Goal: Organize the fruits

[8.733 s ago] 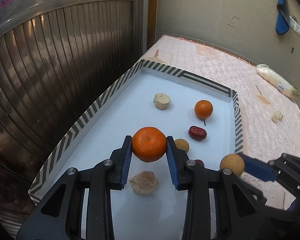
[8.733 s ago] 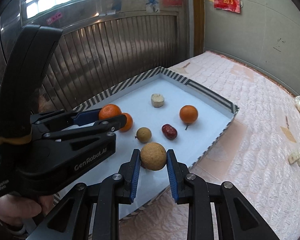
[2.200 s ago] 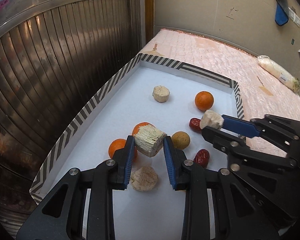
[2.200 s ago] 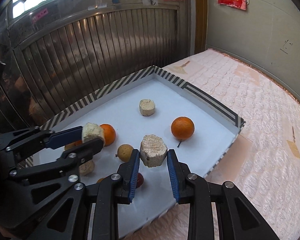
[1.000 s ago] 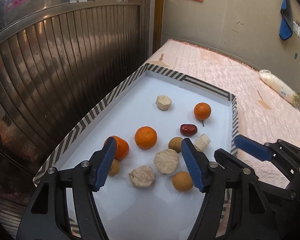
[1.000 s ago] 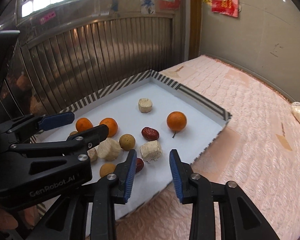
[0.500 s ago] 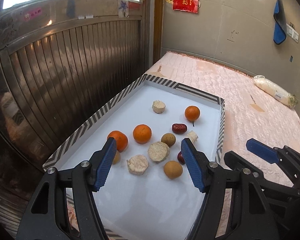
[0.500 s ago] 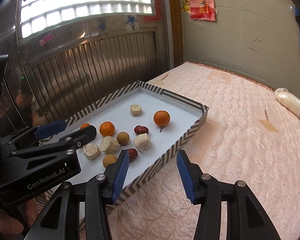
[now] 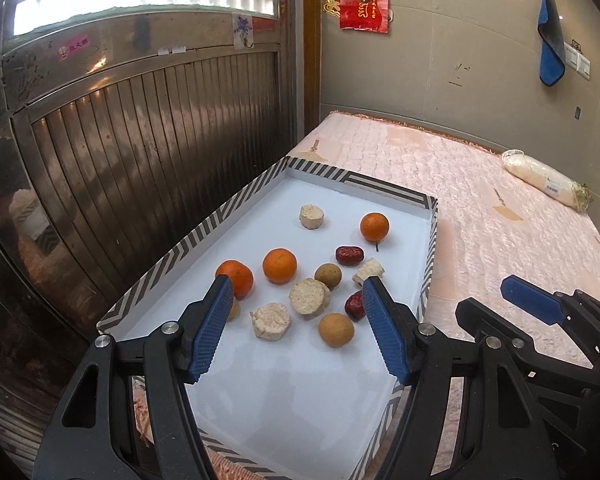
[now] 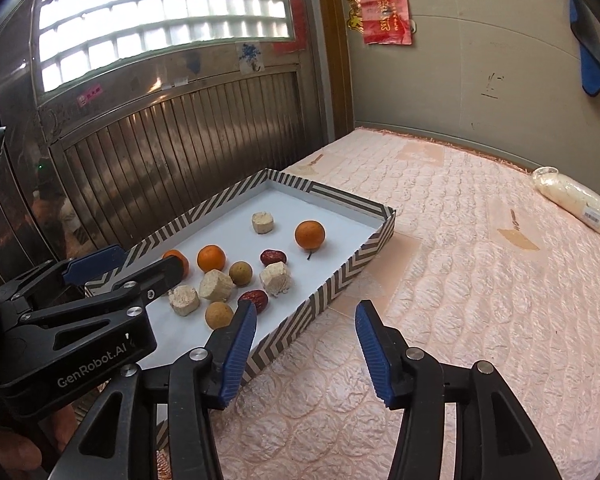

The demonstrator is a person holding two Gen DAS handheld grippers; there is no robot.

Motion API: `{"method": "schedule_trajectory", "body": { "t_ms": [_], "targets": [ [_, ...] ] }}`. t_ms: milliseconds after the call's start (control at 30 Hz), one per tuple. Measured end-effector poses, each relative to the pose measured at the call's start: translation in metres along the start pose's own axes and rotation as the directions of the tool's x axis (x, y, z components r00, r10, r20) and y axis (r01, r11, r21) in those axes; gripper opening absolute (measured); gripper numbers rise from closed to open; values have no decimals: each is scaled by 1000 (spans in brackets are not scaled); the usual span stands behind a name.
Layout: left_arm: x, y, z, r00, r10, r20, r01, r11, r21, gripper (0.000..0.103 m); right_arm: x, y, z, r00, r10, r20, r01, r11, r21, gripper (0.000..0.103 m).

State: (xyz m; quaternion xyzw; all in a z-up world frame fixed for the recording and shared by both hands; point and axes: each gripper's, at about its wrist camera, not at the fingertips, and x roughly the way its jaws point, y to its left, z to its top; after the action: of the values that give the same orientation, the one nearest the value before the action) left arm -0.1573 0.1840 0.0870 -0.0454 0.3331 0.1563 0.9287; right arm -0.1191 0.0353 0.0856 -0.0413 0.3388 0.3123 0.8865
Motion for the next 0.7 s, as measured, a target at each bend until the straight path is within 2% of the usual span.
{"method": "schedule_trajectory", "body": {
  "t_ms": [700],
  "targets": [
    [-14,0,-1,996,53,65,-55,998,34,68,1,0,1,1000,-18,-3,18,1000,-3,52]
  ]
}}
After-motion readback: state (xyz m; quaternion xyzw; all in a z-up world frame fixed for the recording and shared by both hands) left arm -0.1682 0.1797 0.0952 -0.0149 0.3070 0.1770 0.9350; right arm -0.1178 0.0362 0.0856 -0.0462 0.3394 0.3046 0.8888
